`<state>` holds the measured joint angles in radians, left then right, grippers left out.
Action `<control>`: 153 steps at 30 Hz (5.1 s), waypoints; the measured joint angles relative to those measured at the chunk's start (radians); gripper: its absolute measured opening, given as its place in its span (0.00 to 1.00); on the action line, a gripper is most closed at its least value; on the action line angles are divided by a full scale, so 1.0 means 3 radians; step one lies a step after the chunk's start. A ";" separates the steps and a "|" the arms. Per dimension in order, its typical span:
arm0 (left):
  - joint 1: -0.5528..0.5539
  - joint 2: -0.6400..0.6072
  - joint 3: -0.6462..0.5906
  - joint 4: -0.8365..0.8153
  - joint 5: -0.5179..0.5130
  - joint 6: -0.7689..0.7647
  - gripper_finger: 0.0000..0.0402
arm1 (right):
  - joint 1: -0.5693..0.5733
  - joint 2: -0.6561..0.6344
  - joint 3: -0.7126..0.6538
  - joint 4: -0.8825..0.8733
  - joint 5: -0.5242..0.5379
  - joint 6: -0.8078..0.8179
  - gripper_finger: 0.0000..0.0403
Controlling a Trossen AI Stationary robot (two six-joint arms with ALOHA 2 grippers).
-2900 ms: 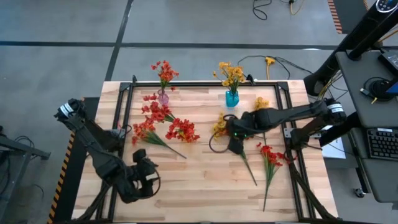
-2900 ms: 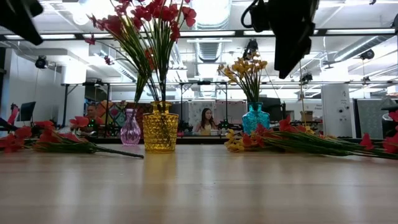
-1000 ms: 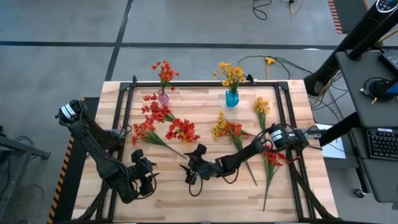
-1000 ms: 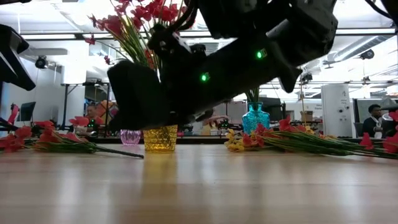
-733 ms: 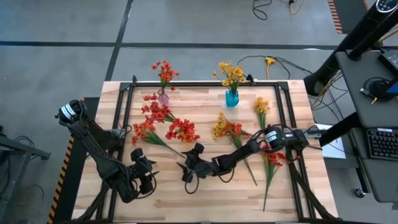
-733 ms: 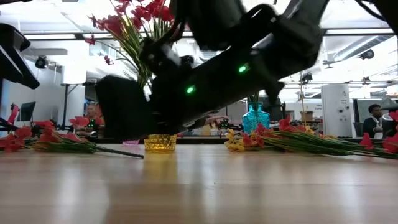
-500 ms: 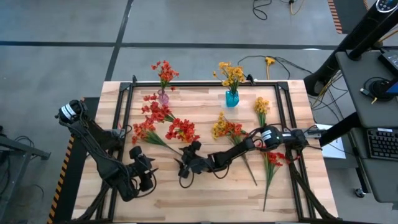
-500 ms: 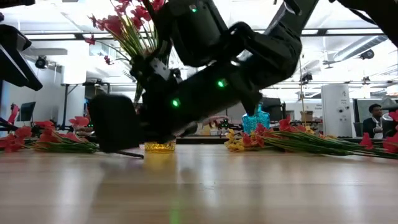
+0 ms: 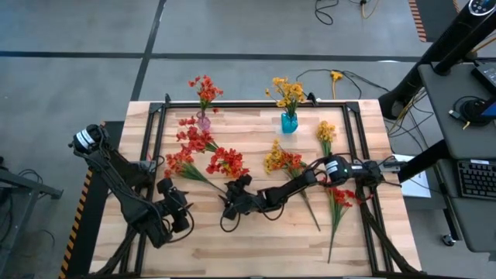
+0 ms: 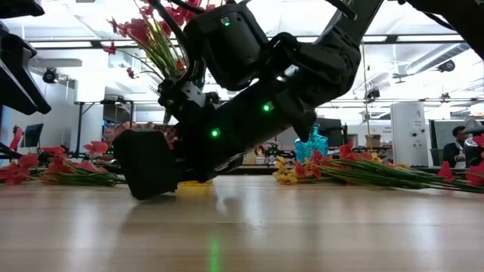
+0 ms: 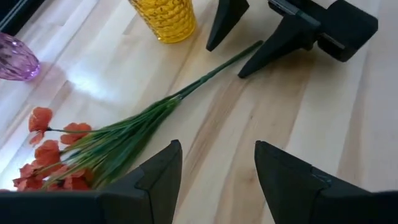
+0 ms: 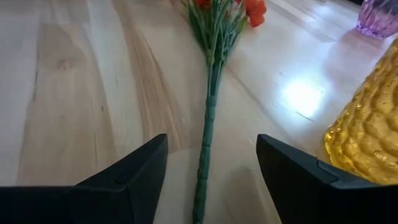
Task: Sort flowers into vase by color
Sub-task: Put the left orange flower into the pink vase
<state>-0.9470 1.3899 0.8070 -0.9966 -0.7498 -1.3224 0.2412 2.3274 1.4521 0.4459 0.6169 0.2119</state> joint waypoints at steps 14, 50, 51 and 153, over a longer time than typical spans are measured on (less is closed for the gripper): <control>0.0000 0.0000 0.0000 -0.0142 -0.0001 0.0000 0.46 | -0.0073 0.0062 0.0006 -0.0039 -0.0253 0.0175 0.52; 0.0000 0.0000 0.0053 -0.0167 -0.0003 0.0000 0.46 | 0.0234 -0.0508 -0.0006 -0.1786 -0.0579 0.0508 0.03; 0.0000 -0.0001 0.0072 -0.0172 -0.0003 0.0000 0.46 | 0.0269 -0.0549 -0.0009 -0.1909 -0.0583 0.0539 0.03; 0.0042 0.0320 0.0539 0.4634 -0.0627 0.4467 0.46 | 0.1114 -0.1806 -0.1318 0.2581 -0.1302 -0.1147 0.05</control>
<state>-0.9343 1.4858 0.9686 0.3937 -0.9380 0.0179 0.5754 1.7856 1.0567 1.2203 0.2264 -0.1322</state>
